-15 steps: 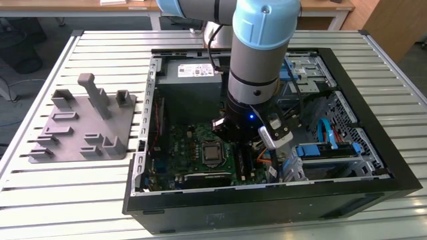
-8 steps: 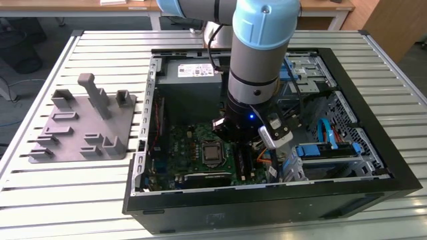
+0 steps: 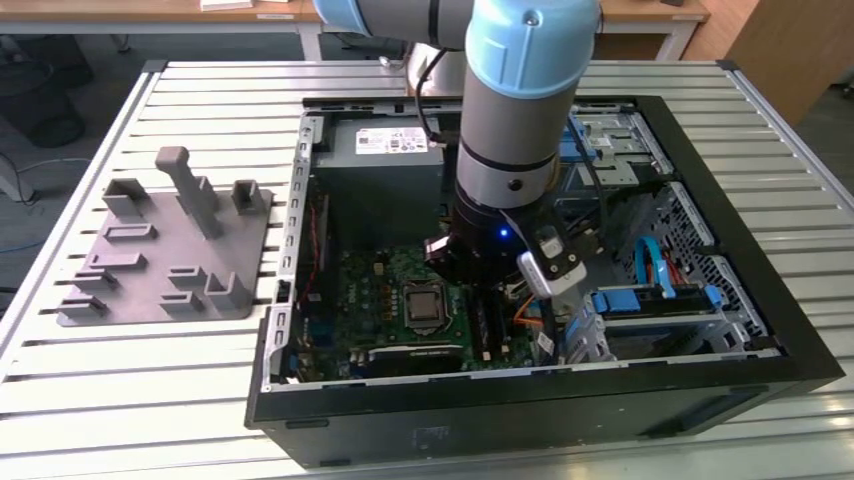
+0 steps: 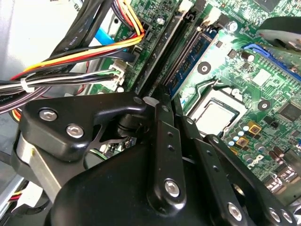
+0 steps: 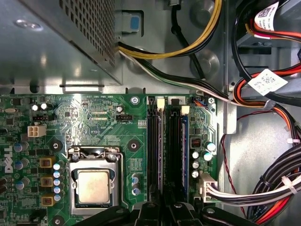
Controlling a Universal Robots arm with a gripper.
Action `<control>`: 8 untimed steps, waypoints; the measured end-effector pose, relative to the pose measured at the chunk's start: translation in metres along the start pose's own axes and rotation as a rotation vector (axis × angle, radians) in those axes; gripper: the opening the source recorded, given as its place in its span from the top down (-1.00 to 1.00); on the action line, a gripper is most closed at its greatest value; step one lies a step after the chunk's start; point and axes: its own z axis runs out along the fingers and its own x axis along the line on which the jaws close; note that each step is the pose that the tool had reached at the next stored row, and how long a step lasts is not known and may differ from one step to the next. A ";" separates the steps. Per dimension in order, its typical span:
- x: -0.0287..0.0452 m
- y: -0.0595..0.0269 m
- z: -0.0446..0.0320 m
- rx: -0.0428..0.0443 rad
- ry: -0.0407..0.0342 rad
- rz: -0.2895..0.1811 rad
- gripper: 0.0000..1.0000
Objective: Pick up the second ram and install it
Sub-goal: 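Insert the second ram into the second slot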
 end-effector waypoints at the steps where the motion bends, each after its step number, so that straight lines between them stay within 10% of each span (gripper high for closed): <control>1: -0.0003 0.0000 0.0003 0.0001 -0.0001 -0.002 0.73; 8: -0.0005 0.0001 0.0045 0.0003 0.0000 -0.003 0.73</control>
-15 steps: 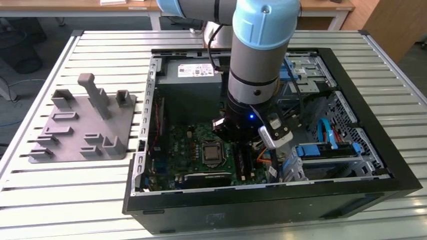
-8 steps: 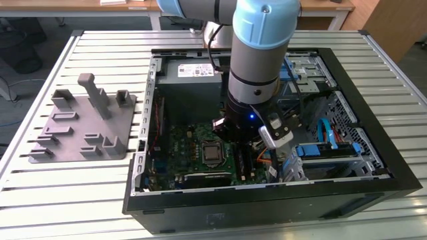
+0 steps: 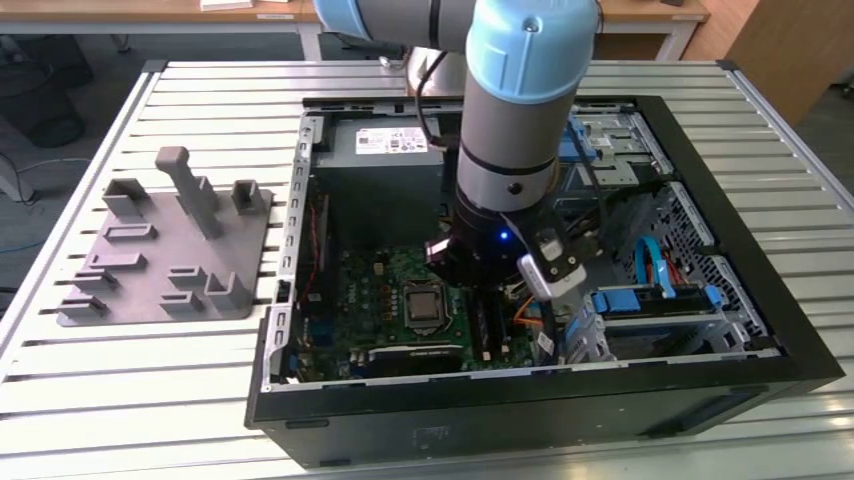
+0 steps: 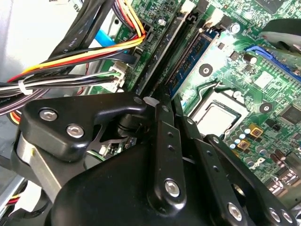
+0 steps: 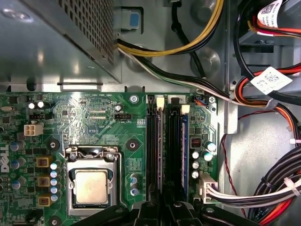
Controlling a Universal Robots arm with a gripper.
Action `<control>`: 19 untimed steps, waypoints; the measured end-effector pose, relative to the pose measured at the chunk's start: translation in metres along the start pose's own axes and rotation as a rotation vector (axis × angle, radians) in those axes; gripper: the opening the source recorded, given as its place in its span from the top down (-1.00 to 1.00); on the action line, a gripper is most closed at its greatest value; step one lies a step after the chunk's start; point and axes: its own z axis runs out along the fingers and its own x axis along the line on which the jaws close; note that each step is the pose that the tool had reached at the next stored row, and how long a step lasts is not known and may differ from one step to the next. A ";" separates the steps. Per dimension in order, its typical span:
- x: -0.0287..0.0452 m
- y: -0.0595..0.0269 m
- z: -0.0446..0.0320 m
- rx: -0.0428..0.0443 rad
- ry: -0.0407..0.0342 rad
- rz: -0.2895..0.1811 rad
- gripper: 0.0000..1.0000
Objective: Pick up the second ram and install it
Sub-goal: 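Insert the second ram into the second slot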
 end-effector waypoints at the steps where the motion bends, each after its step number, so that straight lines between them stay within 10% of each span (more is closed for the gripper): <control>1: 0.0000 0.0000 0.0007 0.0000 0.0000 0.000 0.73; 13: 0.0000 0.0001 0.0013 -0.0002 0.0000 0.000 0.58; 19: -0.0004 -0.0003 -0.0212 0.0000 -0.0001 0.000 0.58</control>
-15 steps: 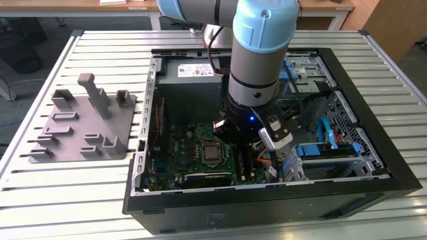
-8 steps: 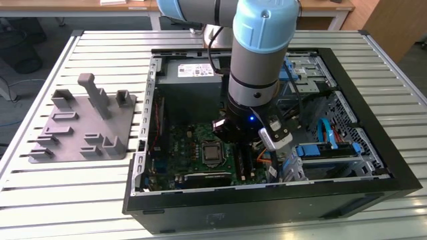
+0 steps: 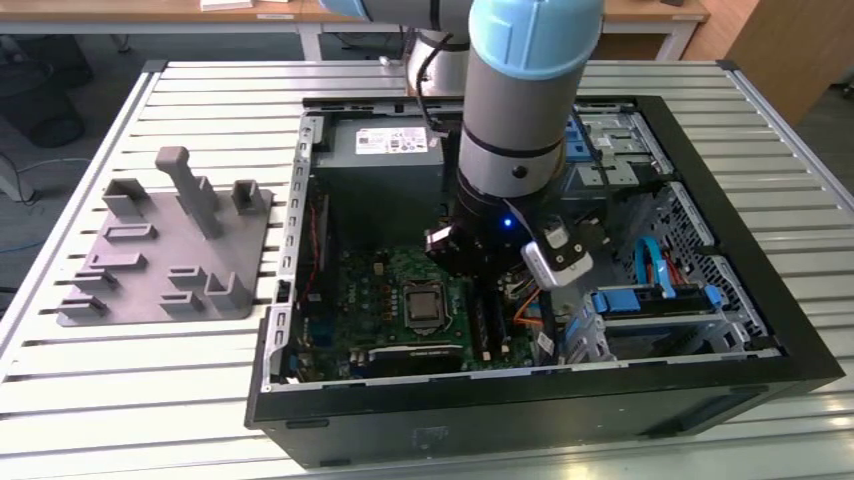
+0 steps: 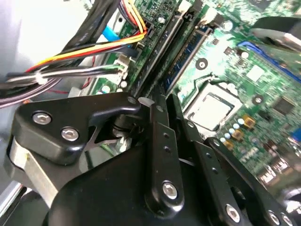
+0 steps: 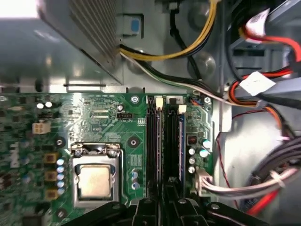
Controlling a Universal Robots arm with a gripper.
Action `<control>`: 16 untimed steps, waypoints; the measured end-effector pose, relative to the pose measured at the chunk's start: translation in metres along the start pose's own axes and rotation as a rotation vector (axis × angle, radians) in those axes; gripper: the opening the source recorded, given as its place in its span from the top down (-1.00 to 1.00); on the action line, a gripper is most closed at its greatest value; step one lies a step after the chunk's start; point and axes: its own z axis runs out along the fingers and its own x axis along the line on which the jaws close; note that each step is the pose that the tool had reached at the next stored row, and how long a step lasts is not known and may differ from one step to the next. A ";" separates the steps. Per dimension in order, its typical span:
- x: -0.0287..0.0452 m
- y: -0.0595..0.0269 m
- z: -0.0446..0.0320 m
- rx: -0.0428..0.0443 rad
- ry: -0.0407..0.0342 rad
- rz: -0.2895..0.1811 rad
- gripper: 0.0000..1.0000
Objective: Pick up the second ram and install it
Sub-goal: 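Insert the second ram into the second slot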
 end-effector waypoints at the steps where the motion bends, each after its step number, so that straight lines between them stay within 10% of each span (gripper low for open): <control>1: 0.0000 0.0003 -0.0045 -0.0002 0.0000 0.000 0.58; 7: 0.0002 0.0009 -0.0302 0.0000 -0.0019 0.000 0.80; 16: 0.0002 0.0008 -0.0309 0.0002 -0.0020 0.000 0.80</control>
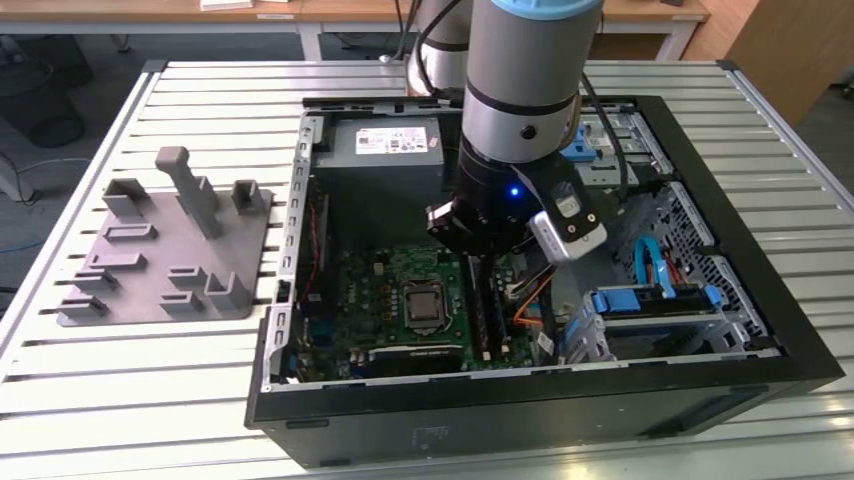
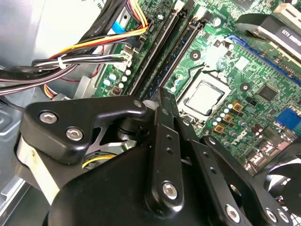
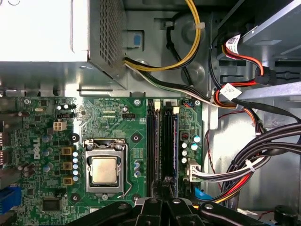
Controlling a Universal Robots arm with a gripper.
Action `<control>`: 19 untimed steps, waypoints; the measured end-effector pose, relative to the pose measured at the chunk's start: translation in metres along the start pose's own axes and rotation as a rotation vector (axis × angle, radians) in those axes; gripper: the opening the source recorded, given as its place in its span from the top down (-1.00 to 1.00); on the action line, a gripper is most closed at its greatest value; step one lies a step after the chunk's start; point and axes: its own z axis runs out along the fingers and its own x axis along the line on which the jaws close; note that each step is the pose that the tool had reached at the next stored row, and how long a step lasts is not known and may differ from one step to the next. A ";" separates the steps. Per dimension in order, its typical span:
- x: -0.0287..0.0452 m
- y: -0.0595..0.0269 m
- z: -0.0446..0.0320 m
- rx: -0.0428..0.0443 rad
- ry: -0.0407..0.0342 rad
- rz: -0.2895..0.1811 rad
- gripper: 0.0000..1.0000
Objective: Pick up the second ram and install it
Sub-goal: 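Insert the second ram into the second slot, then press down the second ram until it locks into place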
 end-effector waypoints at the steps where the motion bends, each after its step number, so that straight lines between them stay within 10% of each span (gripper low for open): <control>1: 0.0000 0.0000 0.0000 0.0000 0.0000 0.000 0.80; 10: 0.0002 0.0027 0.0017 -0.0037 0.0000 0.000 0.80; 19: 0.0008 0.0326 0.0160 -0.0110 0.0001 0.000 0.80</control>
